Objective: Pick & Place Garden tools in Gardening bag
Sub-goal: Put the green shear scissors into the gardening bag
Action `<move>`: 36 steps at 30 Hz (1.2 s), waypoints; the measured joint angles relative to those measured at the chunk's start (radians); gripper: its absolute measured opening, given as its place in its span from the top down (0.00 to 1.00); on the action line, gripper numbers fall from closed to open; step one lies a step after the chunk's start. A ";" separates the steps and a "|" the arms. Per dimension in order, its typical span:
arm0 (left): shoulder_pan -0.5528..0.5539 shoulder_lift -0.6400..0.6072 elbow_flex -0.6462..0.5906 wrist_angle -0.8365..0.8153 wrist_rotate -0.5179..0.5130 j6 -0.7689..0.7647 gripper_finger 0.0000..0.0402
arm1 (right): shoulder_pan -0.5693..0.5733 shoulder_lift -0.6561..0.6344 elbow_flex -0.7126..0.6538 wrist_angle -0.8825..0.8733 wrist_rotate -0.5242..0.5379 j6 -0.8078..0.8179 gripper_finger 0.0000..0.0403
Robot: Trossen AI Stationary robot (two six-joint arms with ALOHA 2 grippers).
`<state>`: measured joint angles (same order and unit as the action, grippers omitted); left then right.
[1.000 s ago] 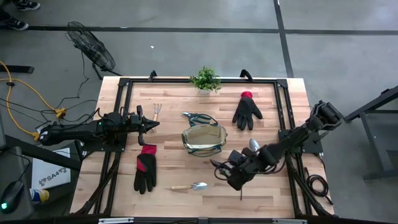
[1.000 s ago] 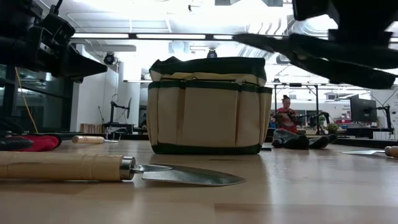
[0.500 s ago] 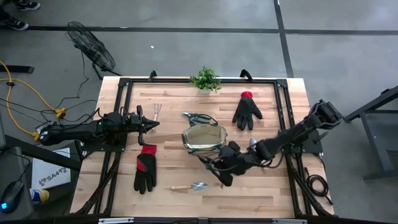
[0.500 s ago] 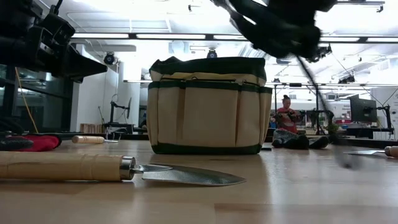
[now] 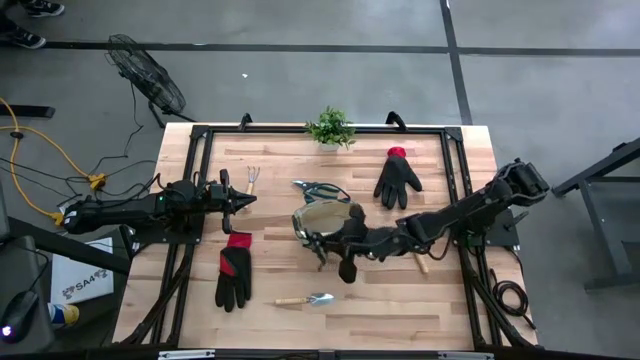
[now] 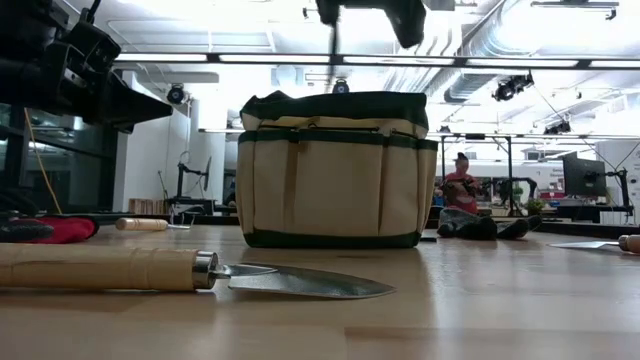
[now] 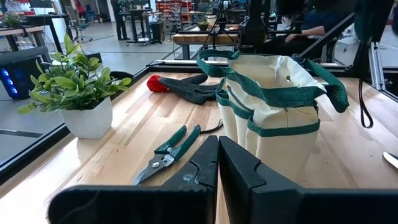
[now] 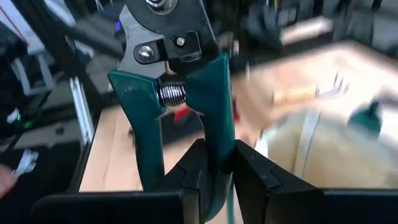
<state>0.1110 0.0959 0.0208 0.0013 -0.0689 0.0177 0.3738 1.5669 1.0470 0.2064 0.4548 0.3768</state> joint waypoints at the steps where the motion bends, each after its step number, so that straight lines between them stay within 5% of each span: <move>1: 0.000 0.000 0.000 0.000 0.000 0.000 0.97 | -0.005 0.000 0.000 0.034 0.007 -0.033 0.89; 16: 0.000 0.000 0.000 0.000 0.000 0.000 0.97 | -0.036 0.000 0.001 0.279 0.232 -0.336 0.89; 36: 0.000 0.000 0.000 0.000 0.000 0.000 0.97 | -0.036 0.000 0.001 0.107 0.539 -0.347 0.89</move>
<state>0.1112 0.0959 0.0208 0.0013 -0.0689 0.0177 0.3374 1.5667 1.0477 0.3137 0.9935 0.0294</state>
